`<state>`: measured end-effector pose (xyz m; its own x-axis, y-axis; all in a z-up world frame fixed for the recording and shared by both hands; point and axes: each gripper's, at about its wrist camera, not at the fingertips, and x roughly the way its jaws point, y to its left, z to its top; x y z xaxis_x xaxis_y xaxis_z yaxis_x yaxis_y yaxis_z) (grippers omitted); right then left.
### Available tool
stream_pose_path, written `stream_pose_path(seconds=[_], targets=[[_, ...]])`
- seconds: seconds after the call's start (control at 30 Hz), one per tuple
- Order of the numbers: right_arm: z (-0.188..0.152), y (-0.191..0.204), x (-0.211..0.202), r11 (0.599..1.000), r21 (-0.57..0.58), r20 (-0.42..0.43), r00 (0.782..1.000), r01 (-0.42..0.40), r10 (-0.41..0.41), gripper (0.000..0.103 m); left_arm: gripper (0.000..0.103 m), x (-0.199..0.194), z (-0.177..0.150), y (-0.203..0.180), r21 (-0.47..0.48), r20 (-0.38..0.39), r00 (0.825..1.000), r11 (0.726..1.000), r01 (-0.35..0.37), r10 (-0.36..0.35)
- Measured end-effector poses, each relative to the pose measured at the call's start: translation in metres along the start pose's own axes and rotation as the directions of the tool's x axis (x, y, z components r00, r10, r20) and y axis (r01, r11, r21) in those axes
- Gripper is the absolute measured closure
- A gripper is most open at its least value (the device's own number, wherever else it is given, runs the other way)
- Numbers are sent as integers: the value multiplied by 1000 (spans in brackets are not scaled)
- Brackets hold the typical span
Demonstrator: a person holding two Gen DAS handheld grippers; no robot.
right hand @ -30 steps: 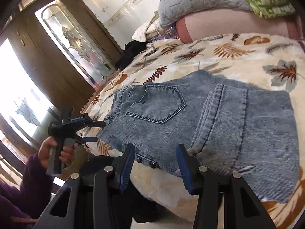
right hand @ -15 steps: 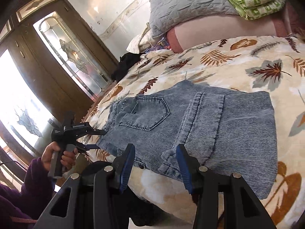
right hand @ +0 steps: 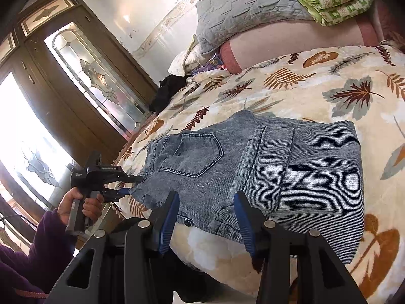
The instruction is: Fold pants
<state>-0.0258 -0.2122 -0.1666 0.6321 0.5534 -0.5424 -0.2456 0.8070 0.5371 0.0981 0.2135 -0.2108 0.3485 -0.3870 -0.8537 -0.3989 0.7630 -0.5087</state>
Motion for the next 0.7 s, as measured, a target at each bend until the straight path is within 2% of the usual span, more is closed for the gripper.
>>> stream_pose_path(seconds=[0.07, 0.1, 0.2, 0.27, 0.33, 0.43, 0.53, 0.7], targets=[[-1, -1, 0, 1000, -2, -2, 1000, 1, -1, 54, 56, 2, 1, 4, -15, 0, 1000, 1000, 15, -15], [-1, -1, 0, 1000, -2, -4, 1000, 3, -3, 54, 50, 3, 2, 3, -14, 0, 1000, 1000, 26, -26], [0, -2, 1, 1000, -1, -7, 1000, 3, -3, 54, 51, 5, 1, -2, 2, 16, 1000, 1000, 5, -5], [0, -2, 0, 1000, -1, -2, 1000, 3, -3, 54, 65, 4, 0, -7, 32, 43, 999, 999, -31, 30], [0, -3, -1, 1000, 1, 3, 1000, 1, -1, 54, 86, 1, 0, -9, 46, 63, 997, 998, -48, 45], [1, -5, -4, 1000, 9, 16, 1000, 5, -5, 54, 89, -3, 2, -9, 41, 76, 996, 998, -42, 38], [2, -10, -10, 1000, 23, 43, 999, 17, -18, 54, 91, -13, -3, -23, 90, 125, 990, 993, -78, 67], [6, -29, -25, 995, 89, 104, 993, 44, -53, 54, 91, -50, -25, -75, 264, 253, 966, 956, -128, 60]])
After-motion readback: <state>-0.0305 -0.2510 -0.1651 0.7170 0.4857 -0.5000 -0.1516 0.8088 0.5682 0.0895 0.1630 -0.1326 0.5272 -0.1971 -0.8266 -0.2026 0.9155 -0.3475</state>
